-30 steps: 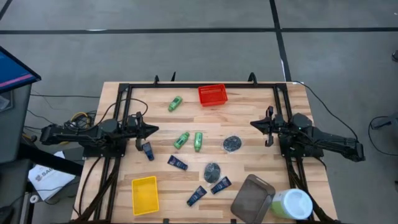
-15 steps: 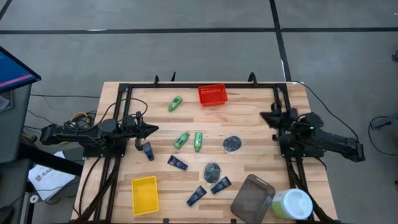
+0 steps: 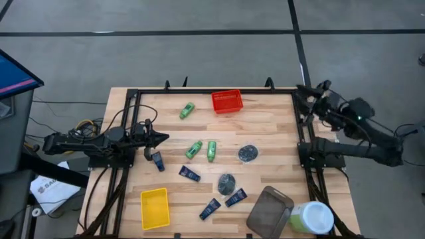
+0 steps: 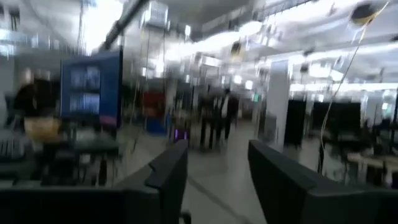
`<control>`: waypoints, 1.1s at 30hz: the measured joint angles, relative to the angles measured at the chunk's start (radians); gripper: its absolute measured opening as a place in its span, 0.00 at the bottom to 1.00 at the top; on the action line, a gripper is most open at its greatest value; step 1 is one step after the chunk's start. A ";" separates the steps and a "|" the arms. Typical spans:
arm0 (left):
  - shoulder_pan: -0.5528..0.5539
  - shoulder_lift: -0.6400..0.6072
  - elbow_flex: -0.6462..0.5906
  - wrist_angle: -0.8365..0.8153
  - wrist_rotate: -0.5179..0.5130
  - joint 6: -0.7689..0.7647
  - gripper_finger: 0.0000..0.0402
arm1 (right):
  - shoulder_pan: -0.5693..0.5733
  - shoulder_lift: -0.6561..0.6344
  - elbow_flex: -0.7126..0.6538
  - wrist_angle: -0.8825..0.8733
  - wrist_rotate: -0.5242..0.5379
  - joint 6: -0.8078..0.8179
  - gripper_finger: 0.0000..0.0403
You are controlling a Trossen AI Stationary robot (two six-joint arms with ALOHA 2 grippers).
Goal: Pick & Place Travel size toiletries
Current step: Put the black hairbrush into the red bin
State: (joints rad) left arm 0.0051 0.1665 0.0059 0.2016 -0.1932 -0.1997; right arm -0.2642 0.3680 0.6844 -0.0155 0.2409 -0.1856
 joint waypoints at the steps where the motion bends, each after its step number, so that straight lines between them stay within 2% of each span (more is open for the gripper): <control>1: 0.000 0.000 0.000 0.000 0.000 0.000 0.03 | 0.000 0.050 0.057 -0.056 0.000 0.000 0.44; 8: 0.000 0.000 0.000 0.002 0.000 0.005 0.03 | 0.000 0.401 0.398 -0.463 0.000 0.002 0.54; 14: 0.000 0.000 0.000 0.002 0.000 0.010 0.03 | 0.009 0.646 0.593 -0.765 -0.022 0.005 0.57; 17: 0.000 0.000 0.000 0.002 0.000 0.010 0.03 | 0.023 0.773 0.623 -0.897 -0.070 0.026 0.58; 22: 0.000 0.000 0.000 0.002 0.000 0.011 0.03 | 0.048 0.911 0.618 -1.039 -0.158 0.036 0.58; 33: 0.000 0.000 0.000 0.001 0.001 0.011 0.03 | 0.179 1.192 0.593 -1.092 -0.219 0.011 0.58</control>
State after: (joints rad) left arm 0.0049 0.1665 0.0059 0.2031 -0.1925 -0.1885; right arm -0.0848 1.5596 1.2778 -1.1074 0.0220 -0.1743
